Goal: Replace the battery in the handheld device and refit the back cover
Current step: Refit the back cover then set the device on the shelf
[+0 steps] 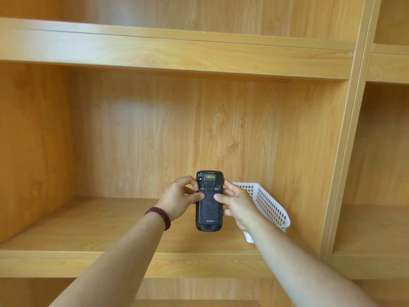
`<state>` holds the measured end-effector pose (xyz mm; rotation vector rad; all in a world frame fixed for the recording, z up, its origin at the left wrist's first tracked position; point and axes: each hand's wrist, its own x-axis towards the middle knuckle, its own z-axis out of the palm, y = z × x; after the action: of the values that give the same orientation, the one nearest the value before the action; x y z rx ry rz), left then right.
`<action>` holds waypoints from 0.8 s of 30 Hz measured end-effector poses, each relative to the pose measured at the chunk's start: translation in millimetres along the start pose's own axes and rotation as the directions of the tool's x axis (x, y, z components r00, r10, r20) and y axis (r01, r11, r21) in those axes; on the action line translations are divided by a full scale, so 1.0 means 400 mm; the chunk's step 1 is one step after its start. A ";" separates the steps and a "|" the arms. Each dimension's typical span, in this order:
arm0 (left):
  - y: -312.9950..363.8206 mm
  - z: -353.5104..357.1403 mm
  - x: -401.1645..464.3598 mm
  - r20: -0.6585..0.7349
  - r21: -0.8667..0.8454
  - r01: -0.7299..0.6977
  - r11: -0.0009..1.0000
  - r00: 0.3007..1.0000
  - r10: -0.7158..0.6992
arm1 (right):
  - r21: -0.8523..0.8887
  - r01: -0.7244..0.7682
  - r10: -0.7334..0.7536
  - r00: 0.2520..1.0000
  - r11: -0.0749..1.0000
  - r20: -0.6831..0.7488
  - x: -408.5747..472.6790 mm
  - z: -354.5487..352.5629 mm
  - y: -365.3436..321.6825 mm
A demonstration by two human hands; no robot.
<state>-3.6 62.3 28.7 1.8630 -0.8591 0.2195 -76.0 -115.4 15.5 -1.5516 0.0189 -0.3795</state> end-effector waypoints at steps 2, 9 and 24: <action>0.003 0.002 0.002 -0.005 -0.018 -0.001 1.000 1.000 0.001 | 0.001 0.005 -0.005 1.000 1.000 0.003 -0.001 -0.003 -0.004; 0.006 0.011 -0.003 -0.009 0.008 0.002 1.000 1.000 -0.002 | 0.005 0.005 -0.005 1.000 1.000 0.009 -0.008 -0.007 -0.006; -0.003 0.063 -0.036 0.007 -0.251 0.094 0.963 0.995 -0.095 | 0.033 -0.015 0.015 1.000 0.999 0.010 -0.057 -0.026 0.017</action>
<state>-19.1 47.5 8.9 1.6597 -0.7549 0.0518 -98.6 -120.0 3.5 -1.5198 0.0164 -0.3583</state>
